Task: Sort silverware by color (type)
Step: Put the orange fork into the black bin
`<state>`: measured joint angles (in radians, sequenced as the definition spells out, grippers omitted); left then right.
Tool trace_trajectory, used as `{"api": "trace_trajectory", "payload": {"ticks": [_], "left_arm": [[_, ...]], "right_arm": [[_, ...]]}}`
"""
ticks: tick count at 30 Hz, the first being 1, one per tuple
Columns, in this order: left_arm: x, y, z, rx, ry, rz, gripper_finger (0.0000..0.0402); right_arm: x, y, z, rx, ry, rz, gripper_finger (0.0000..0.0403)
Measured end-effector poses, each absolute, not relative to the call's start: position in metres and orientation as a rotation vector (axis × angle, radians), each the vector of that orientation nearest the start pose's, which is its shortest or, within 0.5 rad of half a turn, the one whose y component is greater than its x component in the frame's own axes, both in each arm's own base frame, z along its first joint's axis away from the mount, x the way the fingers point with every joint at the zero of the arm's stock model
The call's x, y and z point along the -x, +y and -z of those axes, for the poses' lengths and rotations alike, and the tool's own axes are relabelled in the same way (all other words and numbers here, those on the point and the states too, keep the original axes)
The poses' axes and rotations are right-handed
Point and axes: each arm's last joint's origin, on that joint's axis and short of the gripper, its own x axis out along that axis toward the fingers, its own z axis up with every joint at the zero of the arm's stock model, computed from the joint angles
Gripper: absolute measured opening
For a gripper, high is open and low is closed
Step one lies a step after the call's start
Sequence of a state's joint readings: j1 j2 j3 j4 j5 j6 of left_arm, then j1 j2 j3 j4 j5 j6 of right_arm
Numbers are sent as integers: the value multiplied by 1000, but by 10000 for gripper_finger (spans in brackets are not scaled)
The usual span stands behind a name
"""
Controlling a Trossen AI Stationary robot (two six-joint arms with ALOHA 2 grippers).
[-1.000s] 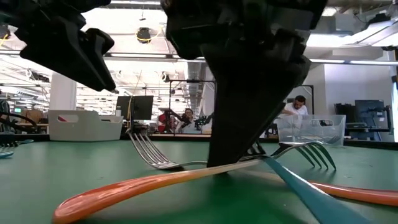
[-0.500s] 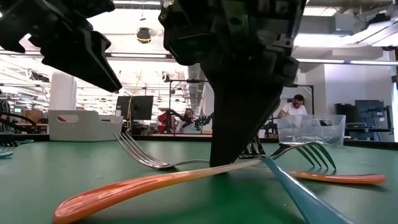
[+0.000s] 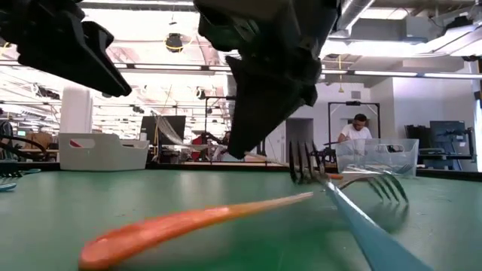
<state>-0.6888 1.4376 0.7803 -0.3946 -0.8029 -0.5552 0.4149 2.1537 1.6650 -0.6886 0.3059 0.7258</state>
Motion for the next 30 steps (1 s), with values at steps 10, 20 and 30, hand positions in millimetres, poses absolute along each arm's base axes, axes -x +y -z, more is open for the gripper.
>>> {"api": "trace_trajectory", "payload": {"ticks": [10, 20, 30], "left_arm": [[-206, -153, -186, -190, 685, -331, 119], [-205, -153, -186, -197, 681, -336, 119], [-204, -152, -185, -206, 693, -348, 119]], "right_arm": [[-408, 165, -200, -179, 932, 402, 14], [-401, 162, -212, -141, 905, 448, 14], [-381, 160, -235, -98, 879, 553, 16]]}}
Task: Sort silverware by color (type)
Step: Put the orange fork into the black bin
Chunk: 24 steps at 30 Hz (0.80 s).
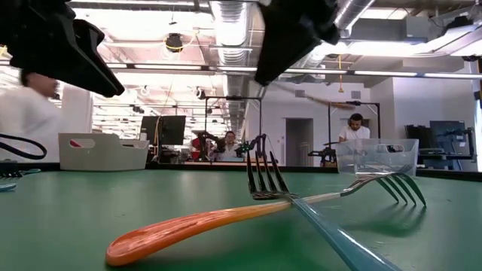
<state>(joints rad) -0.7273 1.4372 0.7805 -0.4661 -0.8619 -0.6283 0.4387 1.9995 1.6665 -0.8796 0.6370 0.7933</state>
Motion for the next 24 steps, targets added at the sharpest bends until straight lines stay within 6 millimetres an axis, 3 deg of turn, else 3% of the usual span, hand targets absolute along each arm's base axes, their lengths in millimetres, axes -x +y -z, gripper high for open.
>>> {"api": "trace_trajectory", "payload": {"ticks": [8, 15, 20, 24], "left_arm": [[-202, -150, -188, -198, 685, -358, 119], [-202, -150, -189, -194, 680, -360, 119], [-202, -149, -190, -194, 677, -366, 119], [-204, -147, -190, -186, 675, -376, 119]], "right_arm": [[-345, 162, -264, -91, 886, 645, 17], [-298, 169, -278, -130, 1028, 773, 17], [-267, 188, -278, -180, 1139, 822, 17], [-248, 206, -279, -239, 1127, 814, 17]]}}
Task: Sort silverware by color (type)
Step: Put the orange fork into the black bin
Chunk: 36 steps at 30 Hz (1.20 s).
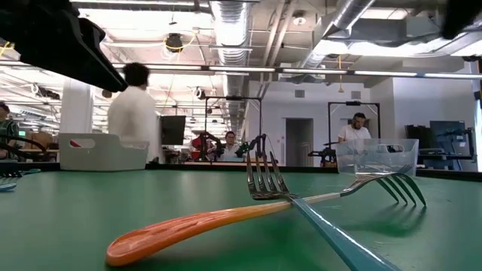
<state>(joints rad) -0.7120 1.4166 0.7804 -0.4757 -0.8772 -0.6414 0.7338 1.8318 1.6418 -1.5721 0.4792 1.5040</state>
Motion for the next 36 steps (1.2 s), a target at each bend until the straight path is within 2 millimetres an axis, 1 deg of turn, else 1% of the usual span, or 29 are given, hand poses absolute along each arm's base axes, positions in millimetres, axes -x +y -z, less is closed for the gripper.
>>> {"api": "trace_trajectory", "payload": {"ticks": [5, 9, 16, 19, 21, 24, 30, 33, 36], "left_arm": [[-208, -144, -190, -173, 678, -380, 119], [-210, -142, -190, -158, 689, -377, 119], [-210, -142, -190, -152, 691, -374, 119], [-210, -142, -190, -144, 690, -375, 119], [-210, -141, -190, -140, 680, -387, 119], [-211, -141, -191, -142, 667, -399, 119], [-212, -140, -191, -125, 660, -415, 119], [-212, -140, -191, -129, 659, -412, 119], [-214, -142, -192, -138, 649, -385, 119]], "right_arm": [[-223, 221, -276, -325, 1104, 846, 17], [-202, 236, -268, -407, 1206, 874, 18], [-169, 252, -255, -522, 1270, 1003, 18], [-157, 259, -251, -562, 1263, 1029, 27], [-153, 263, -248, -581, 1259, 1033, 43], [-149, 269, -246, -610, 1265, 992, 75], [-150, 268, -244, -609, 1261, 1000, 140], [-157, 265, -245, -592, 1213, 968, 159], [-175, 262, -243, -527, 1104, 841, 165]]}}
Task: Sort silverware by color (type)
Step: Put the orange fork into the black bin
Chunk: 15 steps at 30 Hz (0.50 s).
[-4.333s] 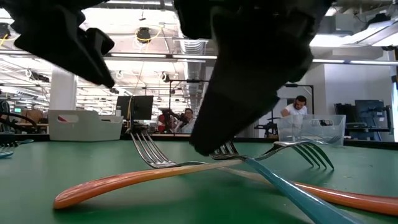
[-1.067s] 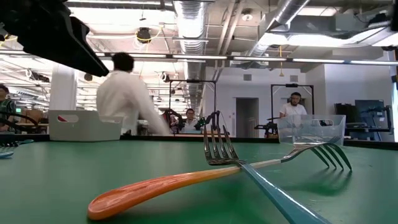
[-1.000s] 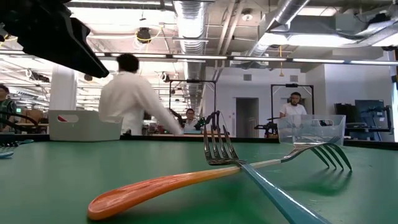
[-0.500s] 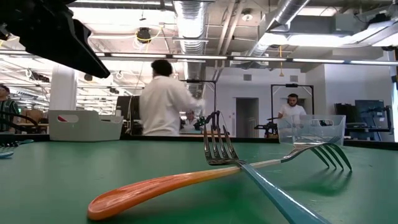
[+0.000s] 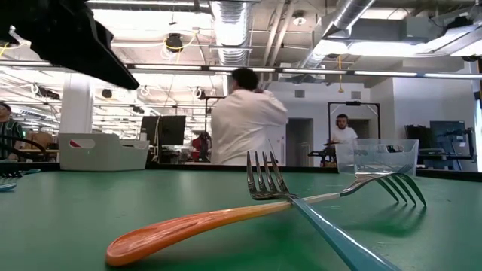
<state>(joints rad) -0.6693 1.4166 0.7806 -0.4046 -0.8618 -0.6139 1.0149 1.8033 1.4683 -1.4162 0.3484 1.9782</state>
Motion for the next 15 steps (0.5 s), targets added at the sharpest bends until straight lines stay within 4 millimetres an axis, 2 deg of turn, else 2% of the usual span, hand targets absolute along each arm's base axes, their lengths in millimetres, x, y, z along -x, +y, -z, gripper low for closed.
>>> {"api": "trace_trajectory", "payload": {"ticks": [9, 15], "left_arm": [[-221, -149, -197, -144, 632, -262, 119], [-221, -149, -197, -150, 633, -260, 119]], "right_arm": [[-249, 246, -222, -322, 1019, 391, 162], [-279, 233, -209, -183, 976, 173, 162]]}}
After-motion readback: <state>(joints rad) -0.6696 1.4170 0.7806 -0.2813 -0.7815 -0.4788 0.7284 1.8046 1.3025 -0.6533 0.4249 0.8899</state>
